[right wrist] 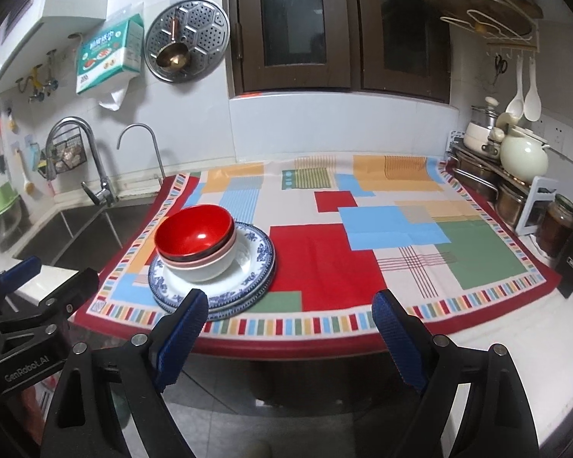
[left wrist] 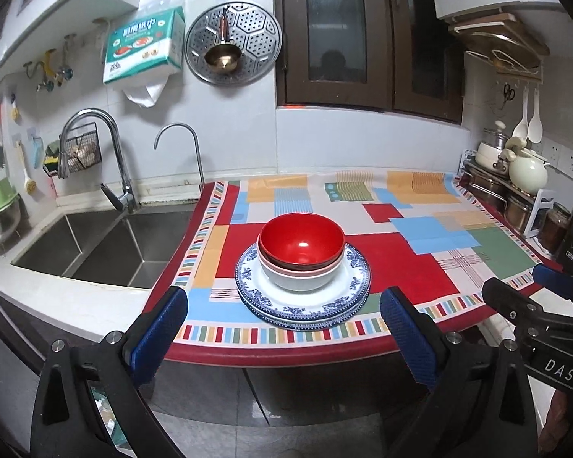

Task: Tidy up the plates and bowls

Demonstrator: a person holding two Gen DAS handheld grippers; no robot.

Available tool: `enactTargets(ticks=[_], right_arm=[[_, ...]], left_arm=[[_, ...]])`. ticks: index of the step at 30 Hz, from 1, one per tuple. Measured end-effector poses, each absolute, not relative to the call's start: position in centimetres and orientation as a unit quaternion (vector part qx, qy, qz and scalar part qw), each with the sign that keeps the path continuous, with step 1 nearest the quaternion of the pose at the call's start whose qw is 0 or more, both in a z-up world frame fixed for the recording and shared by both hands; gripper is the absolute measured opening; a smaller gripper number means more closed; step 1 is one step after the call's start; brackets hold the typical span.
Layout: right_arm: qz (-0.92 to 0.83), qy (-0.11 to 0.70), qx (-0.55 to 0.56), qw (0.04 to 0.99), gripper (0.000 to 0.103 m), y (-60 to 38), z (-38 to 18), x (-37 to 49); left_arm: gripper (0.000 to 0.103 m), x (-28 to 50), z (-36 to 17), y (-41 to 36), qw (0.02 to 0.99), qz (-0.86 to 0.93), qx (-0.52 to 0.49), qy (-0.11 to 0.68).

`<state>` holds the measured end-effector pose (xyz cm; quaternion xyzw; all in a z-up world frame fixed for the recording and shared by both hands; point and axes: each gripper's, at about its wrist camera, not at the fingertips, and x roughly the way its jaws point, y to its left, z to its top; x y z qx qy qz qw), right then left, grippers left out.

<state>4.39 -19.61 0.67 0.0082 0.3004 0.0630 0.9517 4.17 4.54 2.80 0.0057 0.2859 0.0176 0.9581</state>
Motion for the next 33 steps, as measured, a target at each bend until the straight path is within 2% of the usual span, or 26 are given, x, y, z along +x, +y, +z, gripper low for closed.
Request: enactTargets(ticks=[33], right_arm=[[0.07, 0.277, 0.012, 0.958, 0.089, -21.9, 1.4, -2.0]], left_arm=[[0.103, -2.5, 3.9, 3.0, 0.962, 0.024, 0.008, 0.272]])
